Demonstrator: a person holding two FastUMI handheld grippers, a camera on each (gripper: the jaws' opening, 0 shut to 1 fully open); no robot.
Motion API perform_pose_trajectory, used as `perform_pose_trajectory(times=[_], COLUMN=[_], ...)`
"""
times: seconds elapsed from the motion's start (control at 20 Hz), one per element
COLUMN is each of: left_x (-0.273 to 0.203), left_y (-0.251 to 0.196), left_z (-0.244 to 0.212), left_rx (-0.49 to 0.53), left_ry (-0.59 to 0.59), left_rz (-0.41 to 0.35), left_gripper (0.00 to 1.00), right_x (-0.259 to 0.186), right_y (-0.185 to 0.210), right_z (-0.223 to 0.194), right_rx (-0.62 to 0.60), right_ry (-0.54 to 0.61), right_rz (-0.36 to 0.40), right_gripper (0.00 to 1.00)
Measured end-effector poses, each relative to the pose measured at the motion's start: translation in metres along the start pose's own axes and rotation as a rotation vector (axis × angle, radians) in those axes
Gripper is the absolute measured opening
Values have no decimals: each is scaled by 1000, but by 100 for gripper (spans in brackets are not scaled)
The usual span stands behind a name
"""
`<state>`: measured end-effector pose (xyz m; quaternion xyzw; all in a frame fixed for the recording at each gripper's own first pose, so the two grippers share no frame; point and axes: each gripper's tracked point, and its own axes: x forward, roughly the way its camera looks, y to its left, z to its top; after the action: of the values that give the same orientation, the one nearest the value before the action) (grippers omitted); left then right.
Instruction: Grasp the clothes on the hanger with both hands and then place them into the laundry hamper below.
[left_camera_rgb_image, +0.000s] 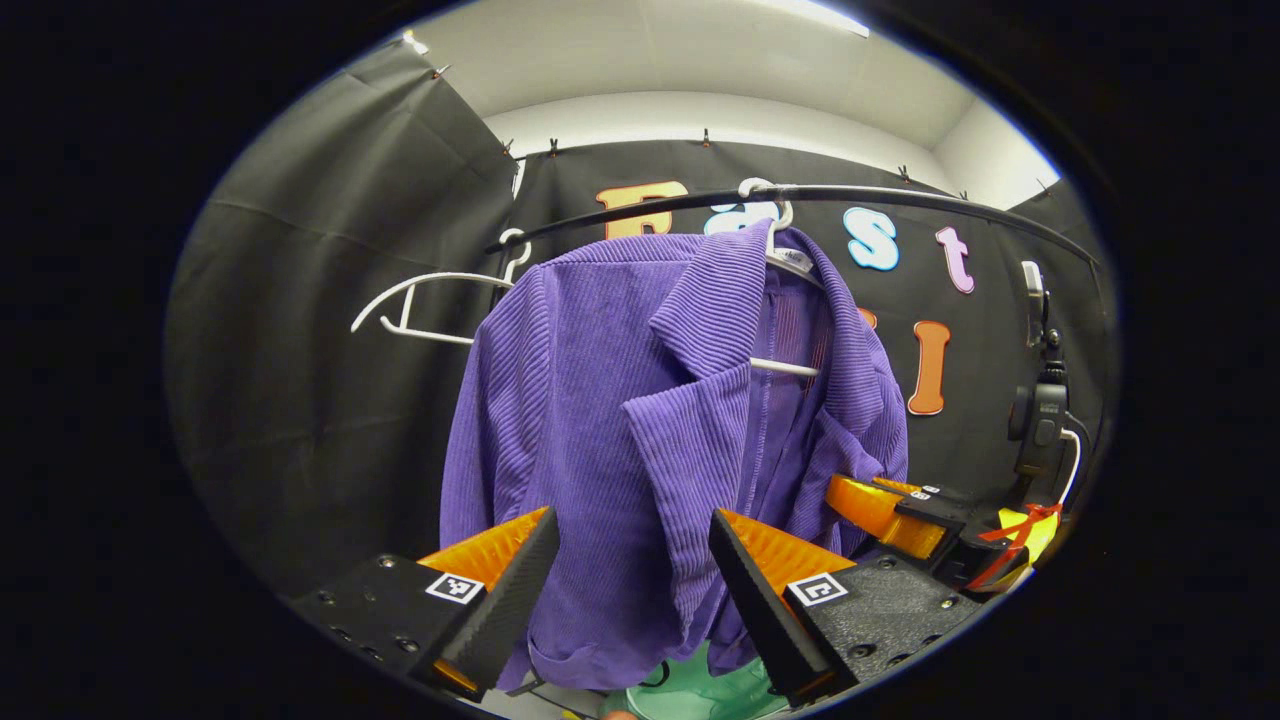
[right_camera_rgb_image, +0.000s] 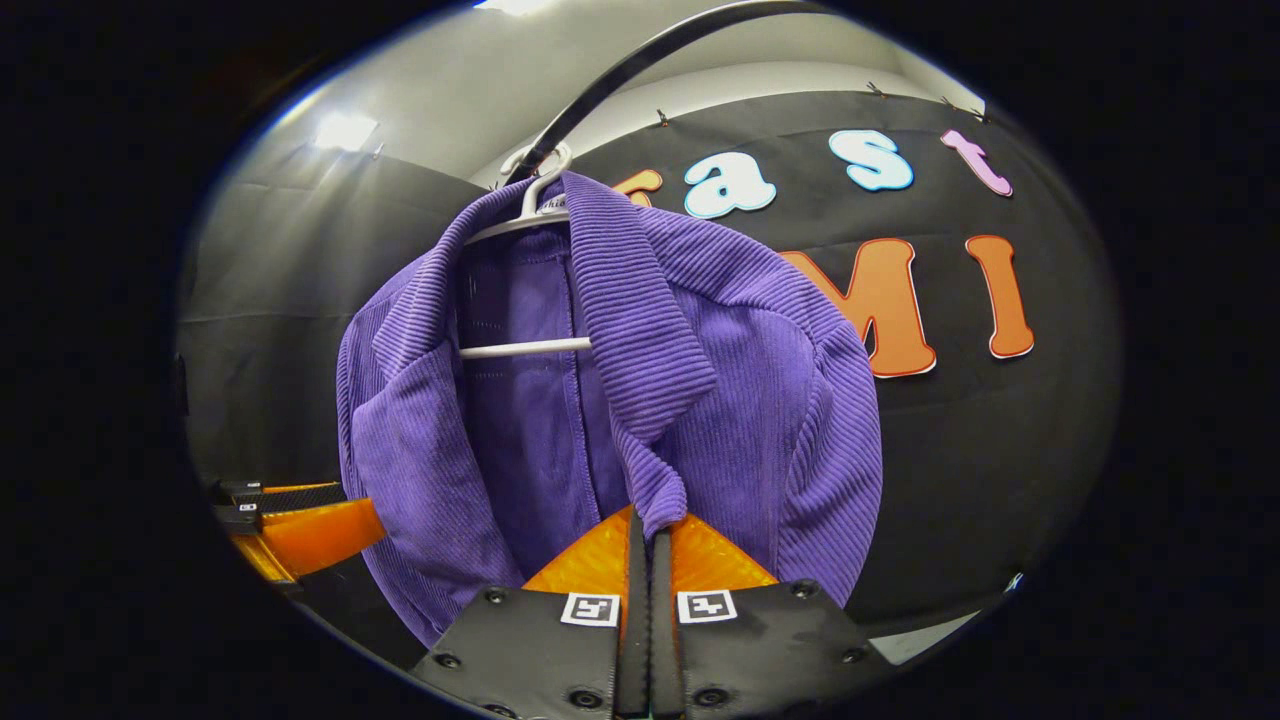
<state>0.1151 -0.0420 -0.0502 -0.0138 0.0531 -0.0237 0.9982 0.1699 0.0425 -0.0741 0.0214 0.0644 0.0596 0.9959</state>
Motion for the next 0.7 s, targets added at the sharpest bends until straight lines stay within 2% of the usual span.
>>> perform_pose_trajectory(times=[0.15, 0.2, 0.4, 0.5, 0.55, 0.6, 0.65, 0.7], left_x=[10, 13, 25, 30, 31, 33, 34, 36], left_y=[-6, -8, -14, -18, -20, -22, -22, -20], left_z=[2, 2, -1, -1, 0, 0, 0, 2], left_rx=[-1, 1, 8, -11, -26, -37, -45, -51], left_ry=[-10, -9, -10, -10, -14, -16, -16, -22], left_rz=[-9, -12, -7, -19, -29, -37, -39, -33], left_gripper=[95, 98, 86, 75, 74, 63, 57, 45], right_x=[-3, -4, -8, -8, -8, -9, -11, -12], right_y=[-1, -1, 4, 3, 1, 1, -1, -3], right_z=[4, 5, 7, 7, 9, 9, 11, 13], right_rx=[-14, -21, -15, -3, 4, 8, 10, 10], right_ry=[-15, -20, -24, -24, -26, -28, -31, -34], right_rz=[0, -1, 23, 25, 26, 26, 24, 20], right_gripper=[7, 8, 8, 8, 8, 8, 8, 7])
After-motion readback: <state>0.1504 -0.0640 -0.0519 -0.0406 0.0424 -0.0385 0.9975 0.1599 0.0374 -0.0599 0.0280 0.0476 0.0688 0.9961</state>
